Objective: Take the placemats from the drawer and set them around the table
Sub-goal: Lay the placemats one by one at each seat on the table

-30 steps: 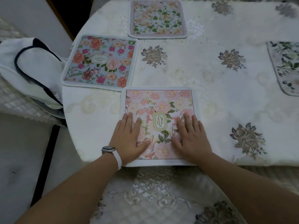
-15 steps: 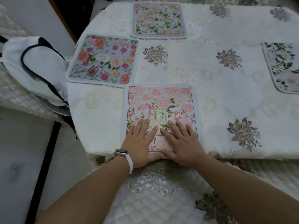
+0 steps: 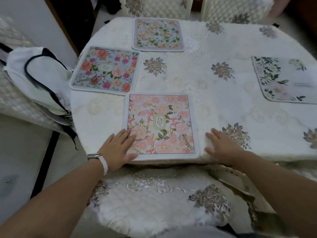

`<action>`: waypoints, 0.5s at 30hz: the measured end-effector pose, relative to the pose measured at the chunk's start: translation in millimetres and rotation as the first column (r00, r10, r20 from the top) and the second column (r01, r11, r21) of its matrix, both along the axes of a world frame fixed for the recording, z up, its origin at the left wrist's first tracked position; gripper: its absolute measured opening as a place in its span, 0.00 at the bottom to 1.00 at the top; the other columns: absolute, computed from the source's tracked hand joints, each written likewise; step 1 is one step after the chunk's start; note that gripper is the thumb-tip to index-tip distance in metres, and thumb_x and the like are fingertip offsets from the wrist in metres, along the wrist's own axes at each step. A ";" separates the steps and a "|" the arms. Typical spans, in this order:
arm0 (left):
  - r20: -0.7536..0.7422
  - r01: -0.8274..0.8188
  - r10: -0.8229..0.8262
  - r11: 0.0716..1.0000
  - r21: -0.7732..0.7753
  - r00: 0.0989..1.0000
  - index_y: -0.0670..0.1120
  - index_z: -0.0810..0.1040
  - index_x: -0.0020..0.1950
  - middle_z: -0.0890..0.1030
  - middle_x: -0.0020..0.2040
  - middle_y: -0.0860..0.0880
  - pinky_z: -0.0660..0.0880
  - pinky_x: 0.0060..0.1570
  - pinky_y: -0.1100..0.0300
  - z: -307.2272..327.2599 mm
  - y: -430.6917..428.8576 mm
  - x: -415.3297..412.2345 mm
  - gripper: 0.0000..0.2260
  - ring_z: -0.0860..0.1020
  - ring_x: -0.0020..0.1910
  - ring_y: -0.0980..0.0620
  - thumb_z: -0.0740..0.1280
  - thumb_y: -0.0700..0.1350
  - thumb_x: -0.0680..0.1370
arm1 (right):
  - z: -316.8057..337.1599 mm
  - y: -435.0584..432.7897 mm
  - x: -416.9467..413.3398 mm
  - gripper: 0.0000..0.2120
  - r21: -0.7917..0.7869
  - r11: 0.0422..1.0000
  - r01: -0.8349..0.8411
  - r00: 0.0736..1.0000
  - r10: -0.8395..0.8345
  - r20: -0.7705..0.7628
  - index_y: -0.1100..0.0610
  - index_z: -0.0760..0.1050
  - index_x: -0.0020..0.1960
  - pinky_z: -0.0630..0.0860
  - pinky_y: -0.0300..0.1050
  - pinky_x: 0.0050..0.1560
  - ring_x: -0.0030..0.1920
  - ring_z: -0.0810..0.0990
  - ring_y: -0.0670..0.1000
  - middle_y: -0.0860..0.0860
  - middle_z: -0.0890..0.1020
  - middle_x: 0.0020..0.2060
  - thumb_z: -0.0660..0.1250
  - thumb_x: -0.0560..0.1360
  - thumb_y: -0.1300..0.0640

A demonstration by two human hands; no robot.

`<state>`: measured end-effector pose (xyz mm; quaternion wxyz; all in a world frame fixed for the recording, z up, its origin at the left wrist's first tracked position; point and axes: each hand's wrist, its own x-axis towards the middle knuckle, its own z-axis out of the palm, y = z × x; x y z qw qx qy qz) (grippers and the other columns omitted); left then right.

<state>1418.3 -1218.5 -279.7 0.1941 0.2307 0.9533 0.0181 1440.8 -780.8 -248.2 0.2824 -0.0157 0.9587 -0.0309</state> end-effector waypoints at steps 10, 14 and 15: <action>-0.193 -0.080 0.151 0.939 0.334 0.970 0.44 0.82 0.62 0.84 0.59 0.46 0.77 0.57 0.49 90.5 90.7 19.0 0.19 0.82 0.56 0.45 0.61 0.51 0.77 | 38.2 50.1 17.4 0.25 -0.310 0.942 0.130 0.979 -0.171 -0.109 0.49 0.68 0.72 0.68 0.44 0.61 0.65 0.72 0.48 0.47 0.70 0.71 0.62 0.78 0.41; -0.265 -0.058 0.183 0.907 0.417 0.947 0.44 0.83 0.60 0.84 0.59 0.47 0.75 0.59 0.49 116.1 171.1 25.4 0.16 0.81 0.58 0.46 0.65 0.49 0.76 | 60.4 91.2 19.9 0.22 -0.379 0.921 0.092 0.956 -0.187 -0.225 0.47 0.70 0.70 0.67 0.41 0.59 0.66 0.71 0.47 0.44 0.73 0.66 0.61 0.78 0.41; -0.251 -0.073 0.194 0.902 0.425 0.948 0.45 0.82 0.62 0.83 0.60 0.47 0.74 0.61 0.49 119.9 190.3 27.0 0.16 0.80 0.60 0.47 0.65 0.48 0.77 | 67.0 104.7 21.0 0.22 -0.374 0.924 0.077 0.951 -0.180 -0.250 0.47 0.70 0.70 0.67 0.42 0.59 0.66 0.70 0.47 0.44 0.73 0.67 0.60 0.79 0.41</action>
